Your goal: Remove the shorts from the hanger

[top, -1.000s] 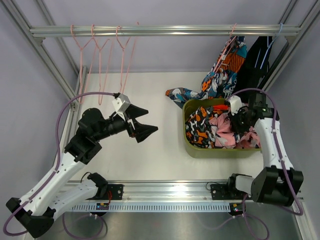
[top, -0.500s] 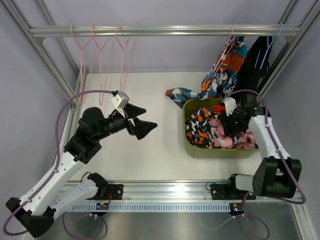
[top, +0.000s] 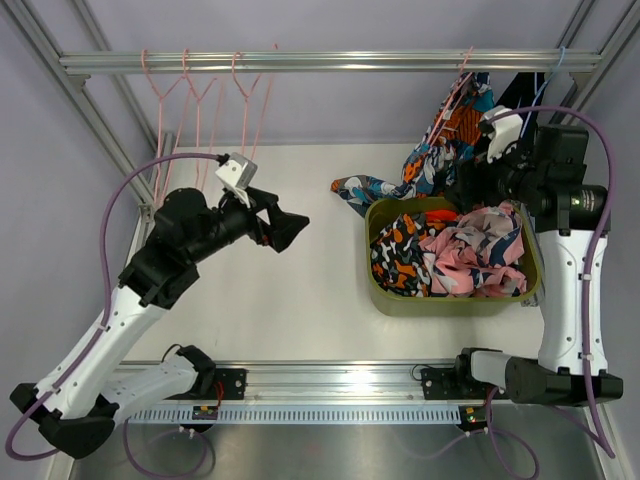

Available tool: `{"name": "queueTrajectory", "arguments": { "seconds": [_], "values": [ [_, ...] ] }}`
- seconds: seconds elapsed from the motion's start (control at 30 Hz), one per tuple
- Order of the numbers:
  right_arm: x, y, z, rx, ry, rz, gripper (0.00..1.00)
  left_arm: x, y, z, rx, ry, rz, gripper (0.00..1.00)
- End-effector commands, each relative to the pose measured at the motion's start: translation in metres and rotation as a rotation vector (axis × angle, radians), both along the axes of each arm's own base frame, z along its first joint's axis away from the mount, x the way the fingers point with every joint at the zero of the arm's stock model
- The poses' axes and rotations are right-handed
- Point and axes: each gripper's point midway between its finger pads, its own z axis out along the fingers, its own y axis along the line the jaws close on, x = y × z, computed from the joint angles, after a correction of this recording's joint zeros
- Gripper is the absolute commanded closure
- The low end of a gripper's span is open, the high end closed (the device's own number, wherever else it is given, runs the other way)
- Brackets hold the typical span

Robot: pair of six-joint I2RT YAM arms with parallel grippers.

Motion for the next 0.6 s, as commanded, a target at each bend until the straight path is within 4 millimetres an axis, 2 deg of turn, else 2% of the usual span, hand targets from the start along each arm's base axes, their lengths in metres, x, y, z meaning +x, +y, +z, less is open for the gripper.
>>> {"name": "queueTrajectory", "arguments": {
  "seconds": [0.0,0.13,0.17,0.2,0.23,0.27,0.57],
  "values": [
    [0.021,0.002,0.025,0.174,0.000,-0.155,0.01,0.002,0.030,0.014,0.038,-0.048,0.127,0.01],
    [0.036,-0.021,0.045,0.198,-0.110,-0.332,0.00,0.003,0.050,0.006,0.053,-0.031,0.232,0.01],
    [0.035,-0.027,0.043,0.194,-0.127,-0.370,0.01,0.002,0.052,0.003,0.056,-0.022,0.240,0.01],
    [0.039,-0.038,0.050,0.186,-0.178,-0.431,0.01,0.005,0.058,0.002,0.056,-0.018,0.279,0.01],
    [0.035,-0.042,0.054,0.187,-0.204,-0.455,0.00,0.004,0.061,0.004,0.050,-0.021,0.287,0.01],
    [0.036,-0.047,0.047,0.180,-0.203,-0.489,0.01,0.004,0.062,0.004,0.046,-0.022,0.294,0.01],
    [0.020,-0.046,0.051,0.216,-0.210,-0.506,0.01,0.004,0.065,-0.002,0.028,-0.016,0.313,0.01]
  ]
}}
